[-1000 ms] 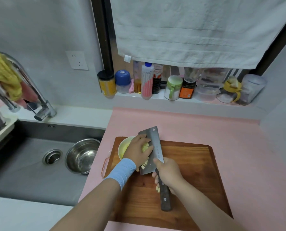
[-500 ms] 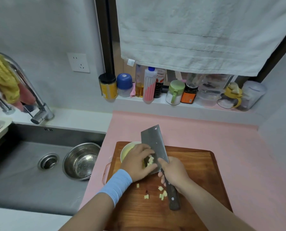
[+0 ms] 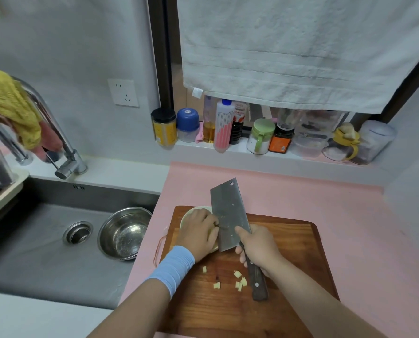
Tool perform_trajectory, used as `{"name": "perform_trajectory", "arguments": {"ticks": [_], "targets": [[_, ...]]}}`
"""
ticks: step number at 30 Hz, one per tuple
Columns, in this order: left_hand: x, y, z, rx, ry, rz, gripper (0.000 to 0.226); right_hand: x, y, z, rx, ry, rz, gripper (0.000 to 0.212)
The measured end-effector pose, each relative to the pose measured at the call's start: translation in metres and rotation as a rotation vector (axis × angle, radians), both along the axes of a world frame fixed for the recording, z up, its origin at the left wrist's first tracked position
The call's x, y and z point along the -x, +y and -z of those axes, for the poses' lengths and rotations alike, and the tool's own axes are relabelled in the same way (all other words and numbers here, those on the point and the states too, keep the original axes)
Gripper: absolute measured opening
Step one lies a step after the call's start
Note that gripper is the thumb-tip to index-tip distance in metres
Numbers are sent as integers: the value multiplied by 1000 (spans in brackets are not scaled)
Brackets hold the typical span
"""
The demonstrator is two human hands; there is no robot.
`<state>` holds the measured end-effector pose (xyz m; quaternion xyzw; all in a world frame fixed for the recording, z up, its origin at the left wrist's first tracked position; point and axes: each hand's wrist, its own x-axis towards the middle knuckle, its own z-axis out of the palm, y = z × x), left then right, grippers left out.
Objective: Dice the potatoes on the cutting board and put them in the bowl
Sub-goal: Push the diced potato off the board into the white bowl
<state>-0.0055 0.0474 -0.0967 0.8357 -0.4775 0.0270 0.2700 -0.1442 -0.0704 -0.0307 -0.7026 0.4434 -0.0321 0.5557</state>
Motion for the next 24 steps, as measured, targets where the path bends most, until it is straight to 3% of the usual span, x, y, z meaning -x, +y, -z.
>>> {"name": "perform_trajectory", "arguments": {"ticks": [4,9,12,17,19,21,24], "targets": [[-3,14,6,45,28,-137,17,17,-7,-2,20,-14,-11,20],[32,39,6,130,-12,-33,14,51,-20,3,68,2,-36,22],[66,51,25,81,15,29,12,75,-26,13,55,-3,-12,23],[103,53,60,-123,103,-155,52,117,-33,31,17,29,-4,22],[113,47,66,-157,135,-222,47,133,-33,41,1,49,-13,22],[122,37,70,-82,177,-247,32,146,-32,50,-23,63,-22,22],[134,21,71,15,219,-183,32,158,-31,62,-63,65,-29,22]]}}
